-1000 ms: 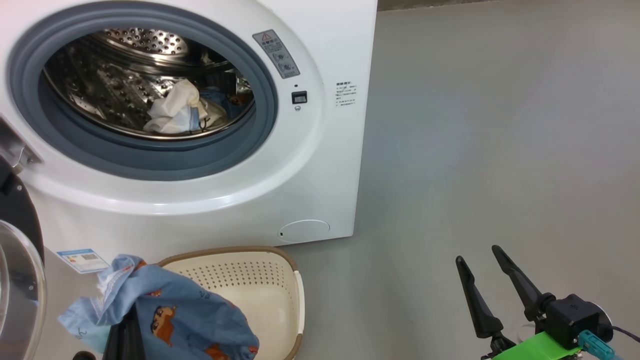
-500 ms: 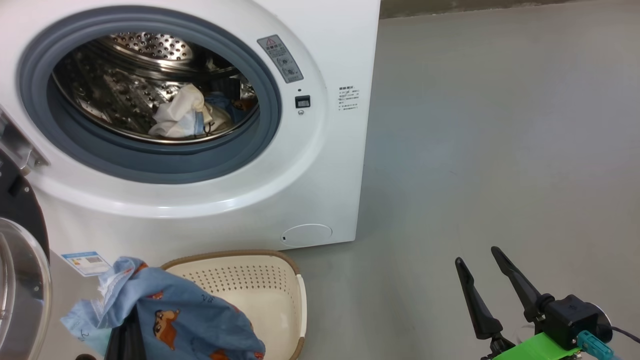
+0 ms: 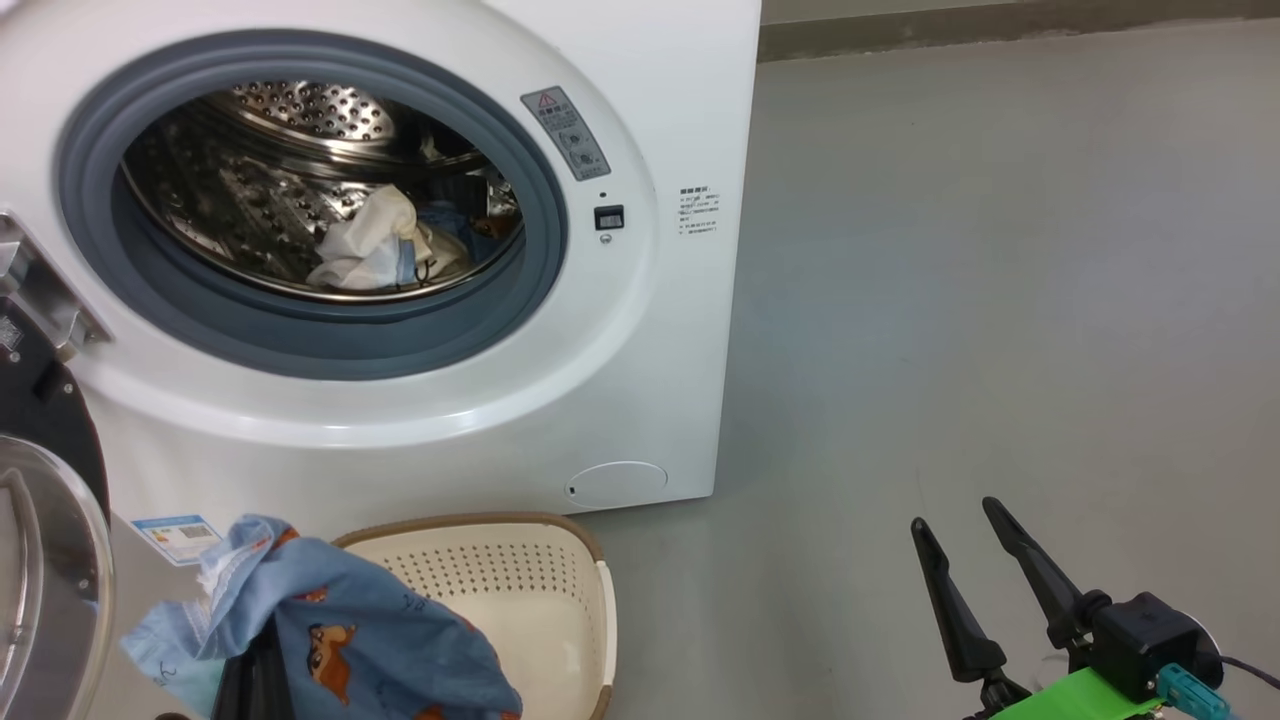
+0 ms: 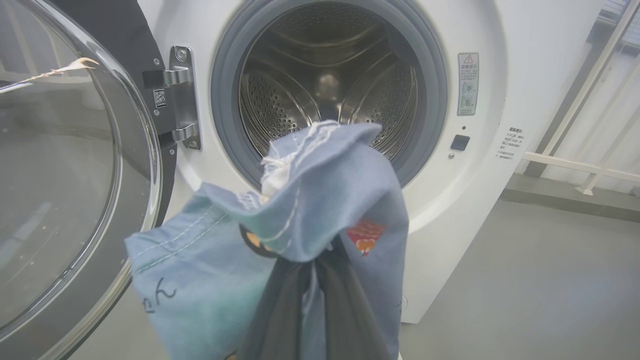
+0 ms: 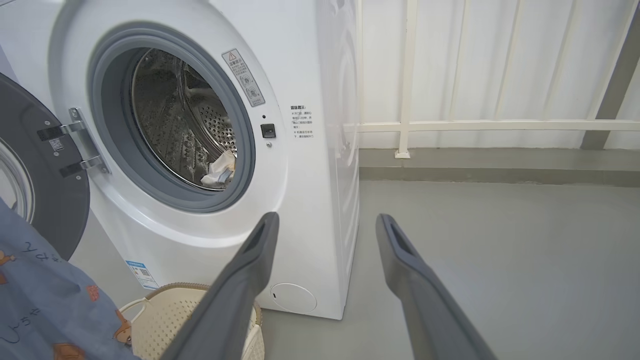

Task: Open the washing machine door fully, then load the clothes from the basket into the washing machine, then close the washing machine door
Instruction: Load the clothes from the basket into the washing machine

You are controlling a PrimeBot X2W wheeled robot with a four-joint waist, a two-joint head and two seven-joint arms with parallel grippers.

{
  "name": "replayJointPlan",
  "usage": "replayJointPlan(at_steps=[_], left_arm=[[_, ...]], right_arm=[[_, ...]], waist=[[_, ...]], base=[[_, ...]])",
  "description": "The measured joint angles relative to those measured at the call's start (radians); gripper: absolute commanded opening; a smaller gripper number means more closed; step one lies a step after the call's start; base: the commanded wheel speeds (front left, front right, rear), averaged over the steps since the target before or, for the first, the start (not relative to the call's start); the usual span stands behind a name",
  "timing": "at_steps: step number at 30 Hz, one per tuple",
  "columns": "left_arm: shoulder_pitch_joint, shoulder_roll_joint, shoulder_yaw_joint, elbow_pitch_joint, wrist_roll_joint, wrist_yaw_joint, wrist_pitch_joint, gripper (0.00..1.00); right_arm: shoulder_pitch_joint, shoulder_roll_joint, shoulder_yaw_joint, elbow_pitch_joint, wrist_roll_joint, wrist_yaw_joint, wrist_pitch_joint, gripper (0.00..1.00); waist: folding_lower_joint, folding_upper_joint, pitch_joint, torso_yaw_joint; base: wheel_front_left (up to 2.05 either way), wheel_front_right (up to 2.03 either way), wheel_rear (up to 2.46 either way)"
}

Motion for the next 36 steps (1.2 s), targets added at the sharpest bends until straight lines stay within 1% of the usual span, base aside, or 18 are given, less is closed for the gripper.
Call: replayJointPlan(at_steps=[2,14,18,25,30,35,36], left_arm=[[0.004,0.0,0.0,-0.003,0.0,0.004,0.0,0.0],[0.011,0.0,-0.001,-0.013,0.0,0.004,0.0,0.0],[-0.008,0.002,-0.007,-0.009,0.001,-0.005,0.0,0.0],[-0.121,0.014,-0.006,0.033,0.001,-0.009,0.001,0.0],[-0.223,0.046,0.006,0.104,-0.003,-0.025,0.01,0.0],[-0.35,0.073,0.023,0.177,-0.009,-0.034,0.01,0.0],[-0.379,0.079,0.025,0.193,-0.009,-0.041,0.01,0.0]], right_arm=[[0.003,0.0,0.0,0.0,0.016,0.0,0.0,1.0],[0.02,0.001,0.006,0.001,0.02,0.0,0.0,1.0],[0.019,0.003,0.011,0.001,0.02,0.0,0.0,1.0],[0.015,0.014,0.015,0.0,0.02,0.0,0.0,1.0],[-0.003,0.032,0.023,-0.004,0.02,0.0,0.0,1.0],[-0.053,0.047,0.036,-0.013,0.015,0.0,0.0,1.0],[-0.063,0.049,0.039,-0.014,0.011,0.0,0.0,1.0]], waist=[[0.0,0.0,-0.004,0.001],[0.0,0.0,-0.008,0.0],[0.0,0.0,0.003,-0.007],[0.0,0.0,0.039,-0.028],[-0.0001,0.0,0.081,-0.045],[0.0,0.0,0.134,-0.067],[0.0,0.0,0.146,-0.071]], base=[[0.0,0.0,0.0],[0.0,0.0,0.0],[0.0,0.0,0.0],[0.0,0.0,0.0],[0.0,0.0,0.0],[0.0,0.0,0.0],[0.0,0.0,0.0]])
